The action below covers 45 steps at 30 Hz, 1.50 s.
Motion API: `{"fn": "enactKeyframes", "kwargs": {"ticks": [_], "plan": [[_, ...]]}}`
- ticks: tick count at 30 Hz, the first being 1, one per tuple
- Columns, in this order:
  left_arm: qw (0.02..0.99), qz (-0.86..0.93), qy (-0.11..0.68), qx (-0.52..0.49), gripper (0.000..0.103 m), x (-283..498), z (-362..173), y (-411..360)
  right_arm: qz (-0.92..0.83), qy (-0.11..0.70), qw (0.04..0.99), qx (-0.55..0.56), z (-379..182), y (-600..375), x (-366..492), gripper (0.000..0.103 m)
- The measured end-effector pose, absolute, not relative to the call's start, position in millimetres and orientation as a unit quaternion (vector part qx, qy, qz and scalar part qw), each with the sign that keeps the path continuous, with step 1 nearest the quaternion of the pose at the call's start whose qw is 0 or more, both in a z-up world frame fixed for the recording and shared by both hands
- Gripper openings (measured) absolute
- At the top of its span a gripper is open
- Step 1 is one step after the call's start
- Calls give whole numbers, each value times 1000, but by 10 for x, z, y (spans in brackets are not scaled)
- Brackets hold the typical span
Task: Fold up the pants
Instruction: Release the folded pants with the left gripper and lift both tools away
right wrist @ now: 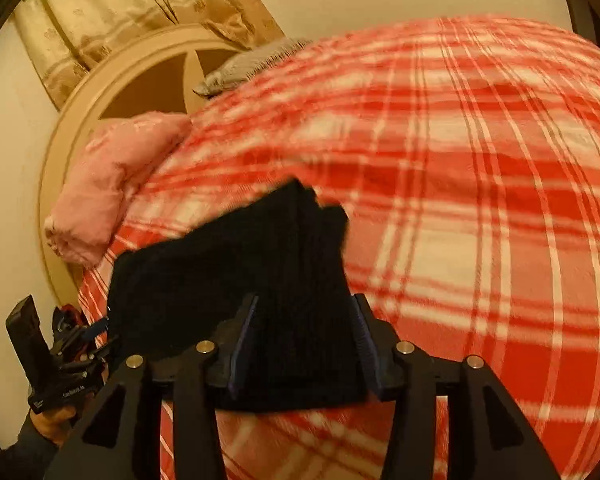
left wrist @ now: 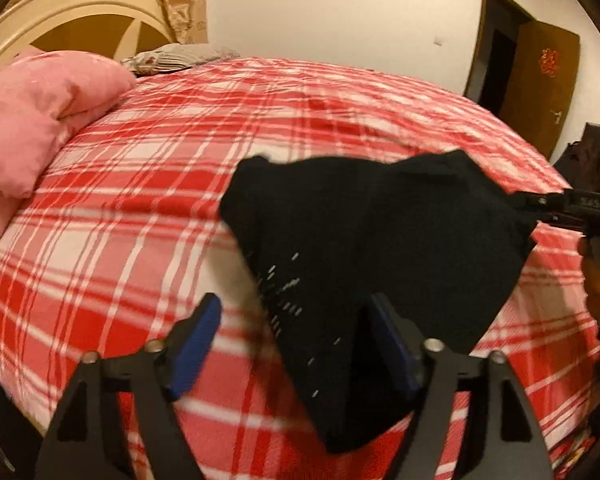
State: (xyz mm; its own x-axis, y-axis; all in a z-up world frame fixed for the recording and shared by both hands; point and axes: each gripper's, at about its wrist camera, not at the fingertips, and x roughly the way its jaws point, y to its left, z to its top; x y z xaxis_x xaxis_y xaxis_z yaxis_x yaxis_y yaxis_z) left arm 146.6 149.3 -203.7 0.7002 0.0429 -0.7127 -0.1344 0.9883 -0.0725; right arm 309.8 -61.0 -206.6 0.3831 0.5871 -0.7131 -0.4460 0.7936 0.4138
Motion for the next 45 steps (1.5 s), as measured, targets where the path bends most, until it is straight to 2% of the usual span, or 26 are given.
{"fn": "enactKeyframes", "kwargs": {"ticks": [2, 3, 5, 10, 17, 19, 22, 28, 35, 45], "plan": [[920, 47, 383, -73, 83, 1455, -2069, 1527, 301, 463, 829, 80, -2152, -654, 3102, 52], [920, 50, 381, -77, 85, 1458, -2072, 1537, 295, 467, 828, 92, -2192, -690, 3127, 58], [921, 58, 378, -71, 94, 1487, -2079, 1532, 293, 471, 825, 114, -2226, -734, 3176, 59], [920, 72, 377, -79, 102, 1525, -2118, 1590, 283, 464, 835, 85, -2218, -664, 3145, 60], [921, 81, 376, -67, 101, 1443, -1994, 1505, 262, 455, 849, 57, -2146, -615, 3057, 60], [922, 78, 375, -60, 101, 1445, -1967, 1475, 251, 457, 852, 54, -2156, -621, 3070, 67], [922, 83, 374, -58, 101, 1418, -1911, 1458, 244, 458, 852, 71, -2093, -690, 3038, 67], [935, 74, 342, -58, 101, 1232, -1602, 1379, 230, 418, 878, 34, -1665, -749, 2630, 67], [952, 64, 296, -51, 101, 973, -1245, 1210, 257, 332, 908, -18, -1024, -803, 1835, 68], [968, 59, 240, -48, 101, 769, -921, 1016, 263, 272, 925, -37, -649, -922, 1242, 69]]}}
